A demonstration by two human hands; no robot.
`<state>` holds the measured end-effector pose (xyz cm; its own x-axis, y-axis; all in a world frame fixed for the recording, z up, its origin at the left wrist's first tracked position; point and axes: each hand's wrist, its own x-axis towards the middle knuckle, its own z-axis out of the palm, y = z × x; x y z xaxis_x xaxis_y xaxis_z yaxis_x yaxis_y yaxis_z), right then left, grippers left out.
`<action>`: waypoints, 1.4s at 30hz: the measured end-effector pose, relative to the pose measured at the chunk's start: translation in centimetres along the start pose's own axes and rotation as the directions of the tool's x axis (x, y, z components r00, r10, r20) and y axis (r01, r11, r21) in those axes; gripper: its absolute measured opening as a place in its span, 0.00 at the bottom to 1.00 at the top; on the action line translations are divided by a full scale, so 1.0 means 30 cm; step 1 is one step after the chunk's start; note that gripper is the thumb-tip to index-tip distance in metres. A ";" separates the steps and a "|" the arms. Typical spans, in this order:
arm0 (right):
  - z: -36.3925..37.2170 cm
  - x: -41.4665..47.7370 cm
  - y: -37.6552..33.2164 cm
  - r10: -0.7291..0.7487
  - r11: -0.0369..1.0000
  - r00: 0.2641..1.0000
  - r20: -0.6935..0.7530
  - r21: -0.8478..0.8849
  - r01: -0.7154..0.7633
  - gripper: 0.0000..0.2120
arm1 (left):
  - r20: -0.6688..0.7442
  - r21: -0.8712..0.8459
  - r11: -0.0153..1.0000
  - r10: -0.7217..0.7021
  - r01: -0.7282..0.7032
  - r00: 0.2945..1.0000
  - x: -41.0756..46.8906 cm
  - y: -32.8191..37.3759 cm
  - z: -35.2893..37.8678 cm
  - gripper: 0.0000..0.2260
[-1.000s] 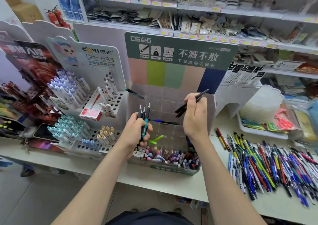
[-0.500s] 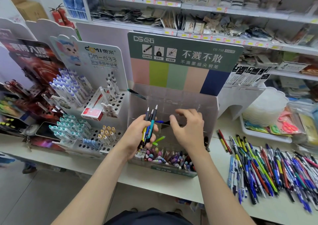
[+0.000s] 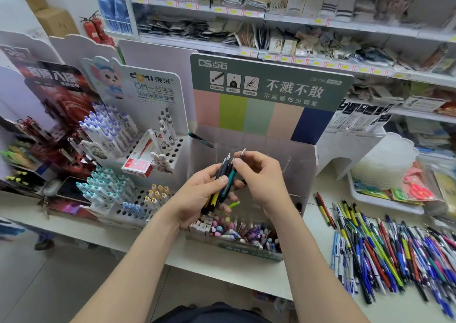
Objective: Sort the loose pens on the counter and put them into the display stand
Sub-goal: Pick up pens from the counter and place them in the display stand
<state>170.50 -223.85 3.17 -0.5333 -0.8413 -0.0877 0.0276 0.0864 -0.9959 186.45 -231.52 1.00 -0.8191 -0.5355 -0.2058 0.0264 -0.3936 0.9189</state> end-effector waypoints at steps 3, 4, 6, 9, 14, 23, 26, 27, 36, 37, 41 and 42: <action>0.000 0.010 0.004 -0.011 0.996 1.000 0.024 -0.090 0.013 0.19 | -0.008 0.054 0.998 -0.015 0.015 1.000 -0.004 0.003 -0.003 0.14; -0.001 0.017 0.002 -0.030 0.986 0.999 0.038 -0.161 0.036 0.21 | -0.014 0.097 0.995 -0.011 0.013 1.000 -0.003 0.002 -0.005 0.14; -0.005 0.028 -0.014 -0.086 0.936 0.991 0.101 -0.334 0.115 0.17 | -0.020 0.204 0.979 -0.001 0.005 1.000 0.001 0.006 -0.010 0.13; -0.023 0.049 -0.041 -0.115 0.891 0.980 0.163 -0.420 0.175 0.05 | 0.000 0.311 0.950 -0.010 0.009 1.000 -0.001 0.035 -0.010 0.11; -0.055 0.087 -0.085 -0.061 0.829 0.965 0.255 -0.525 0.191 0.05 | -0.040 0.489 0.872 -0.007 0.026 0.999 0.009 0.081 -0.021 0.10; -0.056 0.107 -0.109 -0.124 0.966 0.991 0.041 -0.225 0.130 0.04 | -0.086 0.462 0.885 -0.015 0.053 0.996 0.016 0.104 -0.043 0.17; -0.077 0.120 -0.131 -0.084 0.996 0.993 -0.082 -0.016 0.083 0.04 | -0.171 0.412 0.908 -0.008 0.079 0.985 0.020 0.089 -0.062 0.12; -0.083 0.127 -0.137 -0.117 0.992 0.980 -0.162 0.019 0.122 0.04 | -0.214 0.385 0.919 0.000 0.085 0.977 0.025 0.085 -0.065 0.10; -0.061 0.195 -0.092 -0.598 0.666 0.799 -0.062 -0.593 0.452 0.05 | -0.405 0.226 0.973 0.058 0.039 0.912 0.053 0.107 -0.063 0.15; -0.056 0.205 -0.086 -0.570 0.623 0.821 0.040 -0.630 0.463 0.05 | -0.407 0.218 0.976 0.061 0.032 0.911 0.054 0.111 -0.061 0.16; -0.030 0.225 -0.061 -0.400 0.471 0.882 0.250 -0.769 0.432 0.11 | -0.413 0.226 0.974 0.087 0.010 0.907 0.052 0.119 -0.054 0.16; -0.021 0.222 -0.056 -0.432 0.430 0.872 0.230 -0.798 0.423 0.12 | -0.413 0.235 0.972 0.099 0.000 0.905 0.050 0.120 -0.054 0.16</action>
<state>166.37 -229.28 4.28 -0.2830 -0.8935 0.3486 -0.8883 0.1070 -0.4467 186.26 -234.95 3.44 -0.5018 -0.8327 -0.2340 -0.1090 -0.2076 0.9721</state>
